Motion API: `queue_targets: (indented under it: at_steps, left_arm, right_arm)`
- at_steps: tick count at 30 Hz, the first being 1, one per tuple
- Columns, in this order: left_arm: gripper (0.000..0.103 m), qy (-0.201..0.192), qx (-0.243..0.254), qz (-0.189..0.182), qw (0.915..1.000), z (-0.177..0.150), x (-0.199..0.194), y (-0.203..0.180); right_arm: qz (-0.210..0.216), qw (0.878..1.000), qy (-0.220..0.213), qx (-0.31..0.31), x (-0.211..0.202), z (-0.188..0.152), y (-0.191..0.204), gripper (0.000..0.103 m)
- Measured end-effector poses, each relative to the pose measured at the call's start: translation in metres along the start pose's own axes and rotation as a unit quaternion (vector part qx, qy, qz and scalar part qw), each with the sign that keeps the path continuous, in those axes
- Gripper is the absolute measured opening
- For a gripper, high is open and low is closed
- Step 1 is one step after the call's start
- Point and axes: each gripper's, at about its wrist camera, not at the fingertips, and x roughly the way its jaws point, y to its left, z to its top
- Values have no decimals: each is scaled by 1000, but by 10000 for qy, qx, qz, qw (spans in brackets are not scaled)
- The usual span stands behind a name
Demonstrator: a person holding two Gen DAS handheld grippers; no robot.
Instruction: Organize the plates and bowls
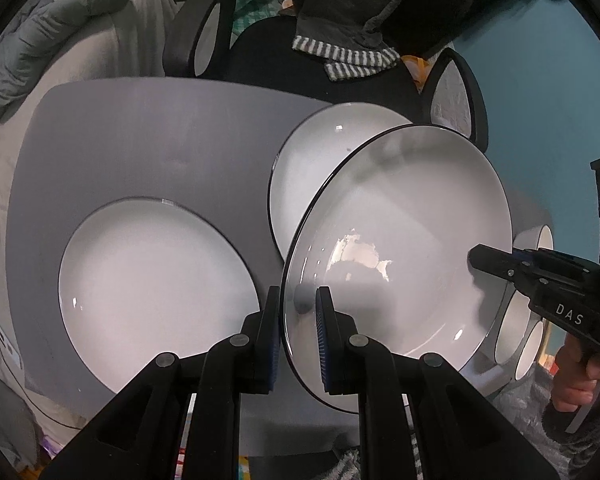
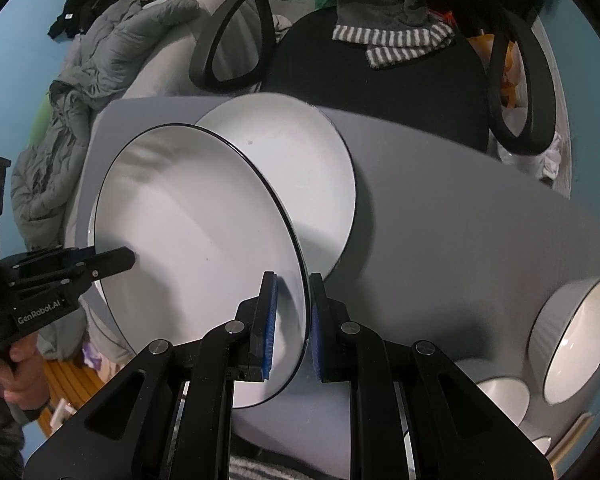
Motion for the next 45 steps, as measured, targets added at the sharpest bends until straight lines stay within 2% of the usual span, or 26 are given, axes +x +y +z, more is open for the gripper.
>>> queue_targets:
  at_steps: [9, 20, 34, 45]
  left_arm:
    - [14, 65, -12, 74, 10000, 21, 10, 1]
    - [15, 164, -91, 161, 9997, 32, 21, 3]
    - [16, 379, -219, 302, 9986, 36, 39, 4]
    - [18, 387, -253, 368, 9983, 45, 46, 4]
  right_arm:
    - [-5, 10000, 69, 7, 8, 28, -4, 15]
    - [33, 9998, 193, 105, 19, 47, -14, 15]
    - [-30, 9990, 429, 93, 41, 52, -19, 16]
    - [-81, 9988, 479, 59, 45, 56, -18, 16]
